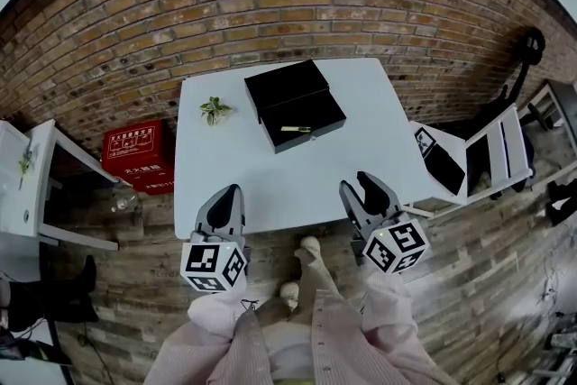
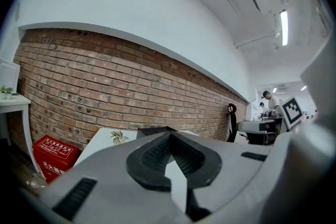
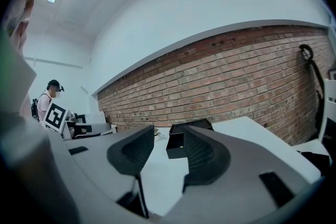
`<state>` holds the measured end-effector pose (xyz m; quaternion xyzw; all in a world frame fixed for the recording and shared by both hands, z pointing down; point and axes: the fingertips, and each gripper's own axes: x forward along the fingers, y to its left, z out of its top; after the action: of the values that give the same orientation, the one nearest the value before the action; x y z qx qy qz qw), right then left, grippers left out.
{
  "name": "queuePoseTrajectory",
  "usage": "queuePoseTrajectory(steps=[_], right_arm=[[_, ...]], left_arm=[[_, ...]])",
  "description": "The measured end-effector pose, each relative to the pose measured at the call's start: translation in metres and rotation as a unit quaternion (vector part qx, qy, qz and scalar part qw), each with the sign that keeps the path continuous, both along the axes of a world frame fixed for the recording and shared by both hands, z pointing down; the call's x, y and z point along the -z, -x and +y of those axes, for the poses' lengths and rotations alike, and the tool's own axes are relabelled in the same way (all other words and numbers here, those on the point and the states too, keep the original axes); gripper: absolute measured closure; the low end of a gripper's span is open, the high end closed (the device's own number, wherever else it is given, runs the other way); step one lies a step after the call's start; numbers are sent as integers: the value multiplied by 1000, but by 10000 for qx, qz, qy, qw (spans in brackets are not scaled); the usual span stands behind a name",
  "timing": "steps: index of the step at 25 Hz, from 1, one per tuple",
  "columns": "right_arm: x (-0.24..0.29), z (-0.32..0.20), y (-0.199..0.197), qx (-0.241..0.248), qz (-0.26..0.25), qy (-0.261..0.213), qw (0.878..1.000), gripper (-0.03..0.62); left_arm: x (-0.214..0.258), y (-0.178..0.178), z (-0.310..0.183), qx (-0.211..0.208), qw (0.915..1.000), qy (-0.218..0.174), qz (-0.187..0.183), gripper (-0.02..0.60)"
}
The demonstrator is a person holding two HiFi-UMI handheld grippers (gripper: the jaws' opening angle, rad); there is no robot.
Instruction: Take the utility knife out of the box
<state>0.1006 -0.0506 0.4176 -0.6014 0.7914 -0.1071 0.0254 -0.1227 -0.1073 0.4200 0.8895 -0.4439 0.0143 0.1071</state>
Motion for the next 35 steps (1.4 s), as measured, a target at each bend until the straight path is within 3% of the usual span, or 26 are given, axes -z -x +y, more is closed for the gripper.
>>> queuePoseTrajectory(steps=[14, 35], right_arm=[[-9, -90, -38, 132, -7, 172, 9998, 437], [-45, -216, -49, 1178, 197, 671, 9906, 439]], left_arm=[[-14, -39, -76, 123, 9997, 210, -97, 589], [-56, -74, -162, 672, 9941, 838, -153, 589]])
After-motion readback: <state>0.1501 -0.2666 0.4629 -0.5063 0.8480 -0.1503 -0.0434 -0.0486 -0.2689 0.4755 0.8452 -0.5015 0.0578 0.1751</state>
